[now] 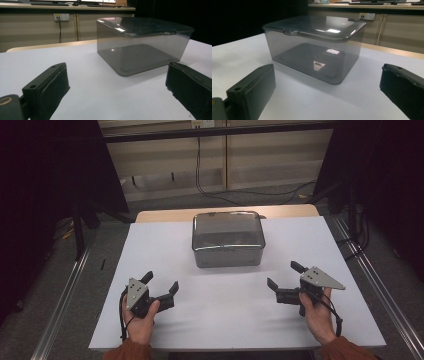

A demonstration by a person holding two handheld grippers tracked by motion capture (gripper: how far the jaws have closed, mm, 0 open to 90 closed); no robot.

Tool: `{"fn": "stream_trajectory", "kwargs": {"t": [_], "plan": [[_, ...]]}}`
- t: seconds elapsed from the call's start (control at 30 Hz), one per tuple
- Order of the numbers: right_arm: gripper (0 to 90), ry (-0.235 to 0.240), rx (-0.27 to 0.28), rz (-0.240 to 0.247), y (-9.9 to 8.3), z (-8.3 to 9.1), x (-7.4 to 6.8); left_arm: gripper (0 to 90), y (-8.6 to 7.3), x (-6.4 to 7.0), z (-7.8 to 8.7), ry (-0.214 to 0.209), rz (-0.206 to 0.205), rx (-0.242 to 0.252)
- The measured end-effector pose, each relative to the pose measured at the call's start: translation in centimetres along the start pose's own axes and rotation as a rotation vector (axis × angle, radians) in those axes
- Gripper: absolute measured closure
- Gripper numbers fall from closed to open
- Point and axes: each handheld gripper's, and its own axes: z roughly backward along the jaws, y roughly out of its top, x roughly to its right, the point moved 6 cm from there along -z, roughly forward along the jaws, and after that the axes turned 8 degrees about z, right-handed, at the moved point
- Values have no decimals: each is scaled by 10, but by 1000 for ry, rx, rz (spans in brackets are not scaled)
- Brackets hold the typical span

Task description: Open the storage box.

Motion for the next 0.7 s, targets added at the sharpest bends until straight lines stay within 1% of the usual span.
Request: {"fn": "stream_trajectory", "kwargs": {"t": [0.03,0.07,0.2,0.23,0.3,0.33,0.47,0.53,0.7], "plan": [[0,10,2,13,2,-3,-3,43,0,0,0,-1,0,0],[0,8,4,19,2,-4,-4,42,0,0,0,-1,0,0],[0,25,4,14,4,-9,-9,43,0,0,0,-1,4,1],[0,34,6,19,5,-10,-10,43,-1,0,0,-2,5,-3],[0,30,2,19,5,-13,-10,43,0,0,0,-3,4,3],[0,31,5,19,6,-14,-11,42,0,0,0,-2,0,3],[0,33,14,24,11,-19,-12,43,0,0,0,1,4,-2],[0,43,28,13,14,-23,-14,43,0,-1,0,2,3,-2],[0,52,31,22,19,-33,-17,42,-1,-1,-1,2,-2,-6]]}}
